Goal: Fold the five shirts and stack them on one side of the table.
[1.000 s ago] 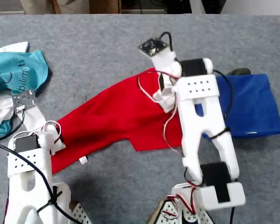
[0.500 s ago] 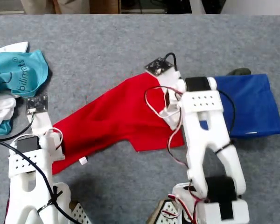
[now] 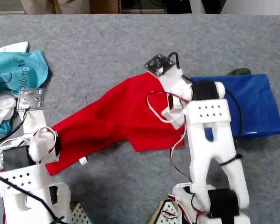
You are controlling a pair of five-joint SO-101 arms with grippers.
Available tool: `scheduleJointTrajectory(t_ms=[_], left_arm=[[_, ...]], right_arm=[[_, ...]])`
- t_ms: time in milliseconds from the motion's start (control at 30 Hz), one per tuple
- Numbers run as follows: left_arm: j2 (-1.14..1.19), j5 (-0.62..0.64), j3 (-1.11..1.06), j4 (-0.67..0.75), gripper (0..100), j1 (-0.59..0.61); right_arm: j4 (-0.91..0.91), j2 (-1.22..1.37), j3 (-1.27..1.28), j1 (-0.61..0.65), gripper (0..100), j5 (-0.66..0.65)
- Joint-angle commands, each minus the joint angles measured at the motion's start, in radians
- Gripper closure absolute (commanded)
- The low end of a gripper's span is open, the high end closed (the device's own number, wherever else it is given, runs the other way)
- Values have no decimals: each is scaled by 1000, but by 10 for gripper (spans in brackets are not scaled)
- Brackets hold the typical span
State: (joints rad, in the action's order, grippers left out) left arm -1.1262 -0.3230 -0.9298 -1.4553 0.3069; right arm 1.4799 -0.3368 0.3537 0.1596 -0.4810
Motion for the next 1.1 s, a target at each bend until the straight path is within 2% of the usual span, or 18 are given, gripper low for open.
scheduleJointTrajectory(t_ms=[0, 233, 367, 467, 567, 733, 900, 967, 1067], left_arm=[[-15, -3, 68, -6, 914, 12], [-15, -6, 58, -12, 902, 12], [-18, 43, 3, -5, 747, 20], [-15, 77, -20, 58, 744, 77], [-15, 77, -3, 92, 743, 129], [-13, 101, 92, 78, 747, 130], [54, 333, 68, 258, 748, 124], [137, 371, 44, 325, 783, 103], [288, 379, 23, 445, 886, 64]], right_arm=[[5, 110, -166, -8, 995, 35], [180, 476, -590, 59, 994, 89], [295, 644, -845, 108, 994, 83], [304, 720, -961, 120, 994, 87], [304, 756, -992, 127, 994, 89], [302, 814, -997, 130, 995, 91], [239, 928, -1000, 130, 995, 91], [189, 970, -1001, 130, 995, 91], [112, 1021, -1010, 134, 995, 91]])
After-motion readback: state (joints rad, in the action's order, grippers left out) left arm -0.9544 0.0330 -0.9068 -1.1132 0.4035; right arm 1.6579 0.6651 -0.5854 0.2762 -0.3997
